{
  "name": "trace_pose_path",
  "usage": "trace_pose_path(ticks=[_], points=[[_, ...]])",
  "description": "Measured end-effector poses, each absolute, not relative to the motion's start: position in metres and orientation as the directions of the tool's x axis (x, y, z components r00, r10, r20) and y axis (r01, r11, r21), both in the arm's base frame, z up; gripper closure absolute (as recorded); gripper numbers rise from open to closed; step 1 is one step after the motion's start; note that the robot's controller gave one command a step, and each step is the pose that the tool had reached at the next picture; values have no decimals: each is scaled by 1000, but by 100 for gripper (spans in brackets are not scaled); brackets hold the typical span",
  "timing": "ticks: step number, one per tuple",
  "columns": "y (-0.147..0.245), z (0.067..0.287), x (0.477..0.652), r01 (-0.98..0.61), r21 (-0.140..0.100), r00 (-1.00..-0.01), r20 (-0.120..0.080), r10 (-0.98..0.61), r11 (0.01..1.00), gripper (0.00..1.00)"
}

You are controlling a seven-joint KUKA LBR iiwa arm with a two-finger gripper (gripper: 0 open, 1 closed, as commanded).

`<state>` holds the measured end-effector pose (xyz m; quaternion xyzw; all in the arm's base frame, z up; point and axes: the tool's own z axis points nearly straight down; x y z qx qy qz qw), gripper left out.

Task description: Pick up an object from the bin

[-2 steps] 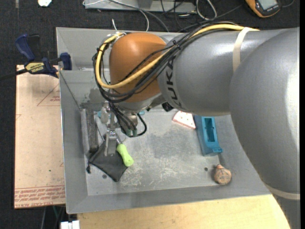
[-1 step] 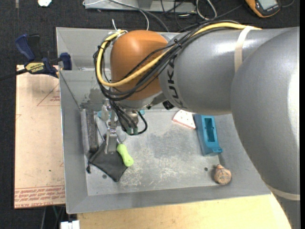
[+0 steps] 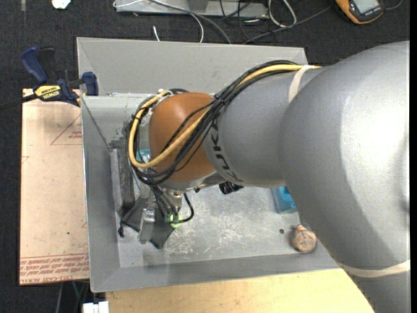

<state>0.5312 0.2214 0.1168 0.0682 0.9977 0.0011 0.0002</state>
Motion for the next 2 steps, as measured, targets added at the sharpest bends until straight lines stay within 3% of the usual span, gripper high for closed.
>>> trace_pose_path(ticks=[1, 2], points=[[235, 144, 488, 139, 4, -990, -4, 139, 990, 0], [223, 104, 490, 373, -1, -928, 3, 373, 928, 0]])
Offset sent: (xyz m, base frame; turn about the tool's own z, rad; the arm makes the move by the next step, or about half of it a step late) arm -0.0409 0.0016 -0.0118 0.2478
